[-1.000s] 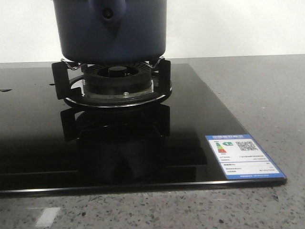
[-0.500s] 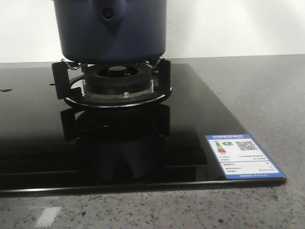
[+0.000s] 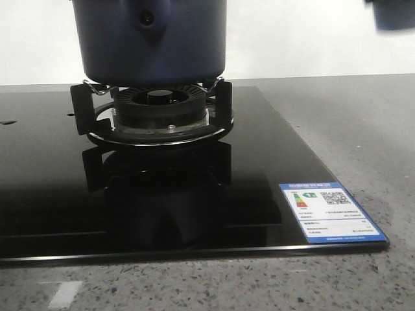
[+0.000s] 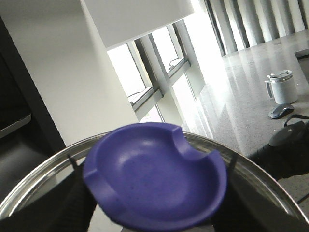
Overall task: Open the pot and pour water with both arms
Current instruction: 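Set the cup back on the counter and open the right gripper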
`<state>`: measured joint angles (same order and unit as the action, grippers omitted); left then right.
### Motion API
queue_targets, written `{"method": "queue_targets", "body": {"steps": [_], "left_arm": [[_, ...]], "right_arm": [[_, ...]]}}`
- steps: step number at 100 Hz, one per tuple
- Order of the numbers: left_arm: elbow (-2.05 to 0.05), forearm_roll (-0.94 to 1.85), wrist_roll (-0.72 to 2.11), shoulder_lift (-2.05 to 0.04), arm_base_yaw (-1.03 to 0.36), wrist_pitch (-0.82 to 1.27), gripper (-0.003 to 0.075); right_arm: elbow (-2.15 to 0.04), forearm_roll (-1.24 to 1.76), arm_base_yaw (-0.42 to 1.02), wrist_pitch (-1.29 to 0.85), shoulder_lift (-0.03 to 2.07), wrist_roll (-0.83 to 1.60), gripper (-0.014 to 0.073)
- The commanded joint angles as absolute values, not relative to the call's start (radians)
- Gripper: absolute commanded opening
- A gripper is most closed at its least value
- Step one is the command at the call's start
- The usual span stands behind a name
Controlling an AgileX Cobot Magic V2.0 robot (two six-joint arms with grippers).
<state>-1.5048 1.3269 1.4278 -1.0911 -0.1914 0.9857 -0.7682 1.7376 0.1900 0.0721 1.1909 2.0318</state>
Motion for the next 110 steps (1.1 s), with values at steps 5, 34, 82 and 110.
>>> {"method": "queue_targets", "body": {"steps": [5,34,82,110], "left_arm": [[-1.516,1.413,1.423,-1.080,-0.199,0.950,0.0315],[-1.475,1.411,1.423,-1.080,-0.199,0.972,0.0315],[-1.475,1.398,1.423,-1.082,-0.199,0.980,0.0315],[-1.475,1.385,1.423,-1.102,-0.199,0.978,0.0315]], "right_arm": [[-0.728,1.764,0.181,0.000,1.188,2.028,0.0351],[-0.709,1.799,0.181,-0.087,1.277,2.028,0.0351],[-0.709,1.862,0.181,-0.079,1.289,2.028,0.0653],[-0.711,1.870,0.181,-0.107,1.160,2.028,0.0645]]}}
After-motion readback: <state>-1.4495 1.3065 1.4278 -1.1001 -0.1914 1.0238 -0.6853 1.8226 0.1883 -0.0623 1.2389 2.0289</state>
